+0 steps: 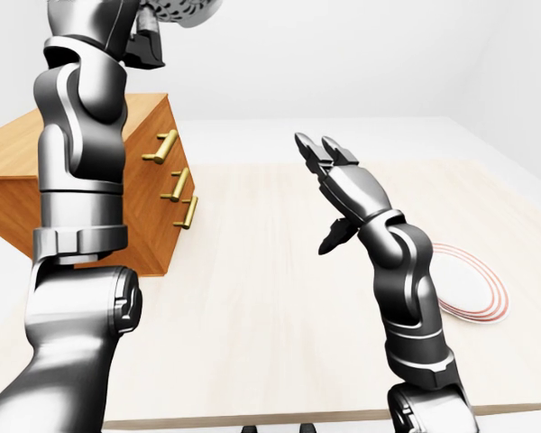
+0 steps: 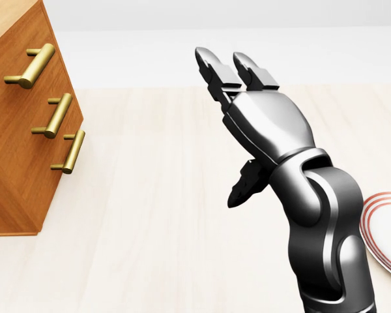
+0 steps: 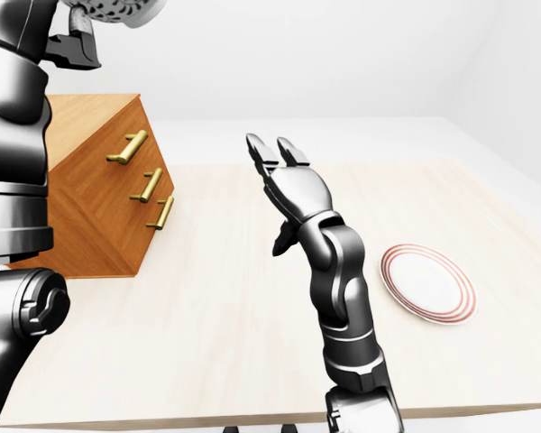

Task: Put the bowl on top of the cabinet.

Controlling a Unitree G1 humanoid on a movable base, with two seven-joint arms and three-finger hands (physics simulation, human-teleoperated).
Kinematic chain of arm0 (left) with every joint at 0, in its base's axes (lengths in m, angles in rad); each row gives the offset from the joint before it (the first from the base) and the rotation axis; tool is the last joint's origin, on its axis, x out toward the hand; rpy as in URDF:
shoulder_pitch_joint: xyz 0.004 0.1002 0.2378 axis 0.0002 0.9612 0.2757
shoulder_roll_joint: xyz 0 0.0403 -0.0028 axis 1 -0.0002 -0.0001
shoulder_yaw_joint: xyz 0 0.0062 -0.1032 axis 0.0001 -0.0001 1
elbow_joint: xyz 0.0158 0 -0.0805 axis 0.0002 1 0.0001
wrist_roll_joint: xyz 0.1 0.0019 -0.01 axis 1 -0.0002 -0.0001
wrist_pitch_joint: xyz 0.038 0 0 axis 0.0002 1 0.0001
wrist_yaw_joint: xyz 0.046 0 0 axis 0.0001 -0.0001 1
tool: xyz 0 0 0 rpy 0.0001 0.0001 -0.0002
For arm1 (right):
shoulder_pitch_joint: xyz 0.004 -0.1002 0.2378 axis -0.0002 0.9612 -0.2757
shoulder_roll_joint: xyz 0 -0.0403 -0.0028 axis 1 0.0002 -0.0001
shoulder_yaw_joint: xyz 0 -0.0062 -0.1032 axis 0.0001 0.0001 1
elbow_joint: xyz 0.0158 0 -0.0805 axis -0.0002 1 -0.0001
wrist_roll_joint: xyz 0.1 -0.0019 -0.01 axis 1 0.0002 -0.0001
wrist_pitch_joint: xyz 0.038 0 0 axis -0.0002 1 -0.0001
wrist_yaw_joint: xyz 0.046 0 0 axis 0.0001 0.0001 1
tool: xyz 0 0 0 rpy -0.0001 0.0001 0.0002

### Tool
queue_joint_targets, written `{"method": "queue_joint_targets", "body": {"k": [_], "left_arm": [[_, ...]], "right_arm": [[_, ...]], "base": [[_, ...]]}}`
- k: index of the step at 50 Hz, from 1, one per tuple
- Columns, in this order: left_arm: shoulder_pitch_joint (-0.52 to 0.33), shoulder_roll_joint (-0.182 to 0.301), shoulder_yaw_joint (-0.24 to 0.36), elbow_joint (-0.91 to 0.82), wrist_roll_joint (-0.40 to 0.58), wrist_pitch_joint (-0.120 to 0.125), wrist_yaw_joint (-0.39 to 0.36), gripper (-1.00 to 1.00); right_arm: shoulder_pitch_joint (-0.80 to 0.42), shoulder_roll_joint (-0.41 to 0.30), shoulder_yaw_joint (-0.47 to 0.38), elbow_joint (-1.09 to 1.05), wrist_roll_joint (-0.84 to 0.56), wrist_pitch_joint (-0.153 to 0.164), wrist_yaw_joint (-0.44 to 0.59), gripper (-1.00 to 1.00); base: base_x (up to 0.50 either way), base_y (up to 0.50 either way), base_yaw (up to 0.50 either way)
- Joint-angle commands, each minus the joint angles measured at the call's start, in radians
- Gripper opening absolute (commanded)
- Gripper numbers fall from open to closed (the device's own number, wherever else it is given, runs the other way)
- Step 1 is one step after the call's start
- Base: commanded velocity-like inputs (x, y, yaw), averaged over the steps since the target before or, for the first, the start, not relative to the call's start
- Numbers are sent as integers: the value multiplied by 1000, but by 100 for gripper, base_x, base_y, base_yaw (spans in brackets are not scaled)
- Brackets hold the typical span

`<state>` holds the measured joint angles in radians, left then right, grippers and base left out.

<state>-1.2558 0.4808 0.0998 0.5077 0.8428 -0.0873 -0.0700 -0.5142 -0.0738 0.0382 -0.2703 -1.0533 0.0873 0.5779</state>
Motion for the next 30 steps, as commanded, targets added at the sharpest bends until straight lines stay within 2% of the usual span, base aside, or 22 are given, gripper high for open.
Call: {"method": "queue_joint_targets", "body": {"k": [1,10,23,24,27,28,29,30], "left_arm": [[46,34,30,-56,3,0,-20,-100],[50,77,35,-62,0,0,-27,-100],[60,98,49,-117,14,0,-60,-100],[95,112,75,-136,10,31,-68,-100],[115,128,72,-122,-4,38,-57,-100],[116,129,73,-116,-8,48,-58,-100],[117,138,69,-99,-4,38,-43,-100],[117,140,70,-88,-7,42,-40,-100]], "right_arm": [[-2,-14,-12,17,10,0,-12,100],[-3,-21,-15,29,14,0,-18,100],[-10,-27,-17,52,19,0,-28,100],[-12,-27,-19,50,21,0,-27,100],[-8,-28,-18,51,22,0,-29,100],[-9,-28,-19,51,22,0,-30,100],[-9,-28,-19,52,23,0,-31,100],[-9,-28,-19,53,23,0,-32,100]], "base": [[0,0,0],[0,0,0],[0,0,0],[0,0,0],[0,0,0],[0,0,0],[0,0,0],[0,0,0]]}}
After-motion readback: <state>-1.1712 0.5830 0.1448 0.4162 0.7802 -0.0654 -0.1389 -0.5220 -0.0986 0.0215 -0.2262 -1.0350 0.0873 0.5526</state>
